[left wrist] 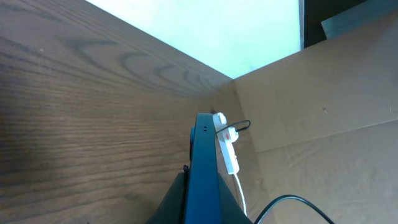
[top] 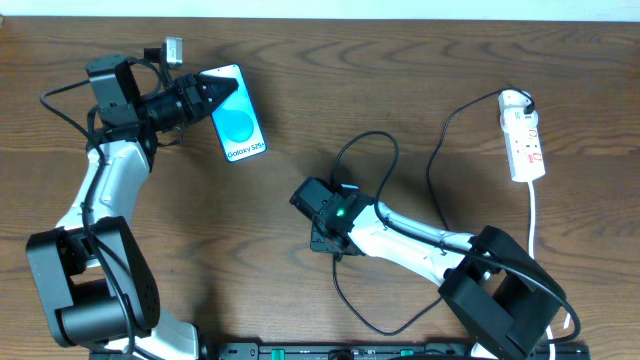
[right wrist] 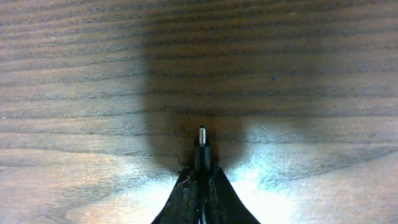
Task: Plug charger to phone and switch on socket
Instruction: 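Close the right gripper on the USB-C plug, then lift the USB-C plug and carry it leftward toward the phone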
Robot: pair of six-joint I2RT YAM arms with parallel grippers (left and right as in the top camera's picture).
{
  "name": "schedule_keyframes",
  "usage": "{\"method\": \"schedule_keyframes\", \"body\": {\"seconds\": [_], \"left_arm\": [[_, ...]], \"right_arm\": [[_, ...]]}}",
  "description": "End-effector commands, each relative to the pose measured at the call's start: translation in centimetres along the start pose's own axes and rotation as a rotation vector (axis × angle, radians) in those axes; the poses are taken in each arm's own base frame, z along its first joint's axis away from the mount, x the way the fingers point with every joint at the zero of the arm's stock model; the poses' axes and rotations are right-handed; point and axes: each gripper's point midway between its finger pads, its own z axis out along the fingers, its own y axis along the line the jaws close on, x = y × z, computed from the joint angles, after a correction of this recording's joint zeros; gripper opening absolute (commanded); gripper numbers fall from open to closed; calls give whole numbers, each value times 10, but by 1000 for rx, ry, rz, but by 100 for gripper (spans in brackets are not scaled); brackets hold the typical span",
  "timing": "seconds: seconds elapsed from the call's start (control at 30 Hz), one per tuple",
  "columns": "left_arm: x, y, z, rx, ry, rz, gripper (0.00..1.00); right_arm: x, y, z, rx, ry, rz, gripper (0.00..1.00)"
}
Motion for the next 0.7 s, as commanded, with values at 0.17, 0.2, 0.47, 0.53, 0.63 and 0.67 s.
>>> {"method": "schedule_keyframes", "body": {"seconds": [0.17, 0.2, 0.47, 0.53, 0.63, 0.67], "left_arm": [[0, -9, -4, 17, -1, 5, 7], [0, -9, -4, 17, -1, 5, 8], [0, -9, -4, 17, -1, 5, 7], [0, -9, -4, 17, -1, 5, 7], [0, -9, -4, 17, -1, 5, 7], [0, -9, -4, 17, -1, 5, 7]], "right_arm": [[-4, -7, 6, 22, 10, 18, 1], [-5, -9, 6, 19, 19, 25, 1], [-23, -13, -1, -76, 82, 3, 1], [-29, -13, -5, -109, 91, 6, 1], [-39, -10, -16, -170, 93, -10, 1], [-43, -9, -21, -189, 89, -20, 1]]}}
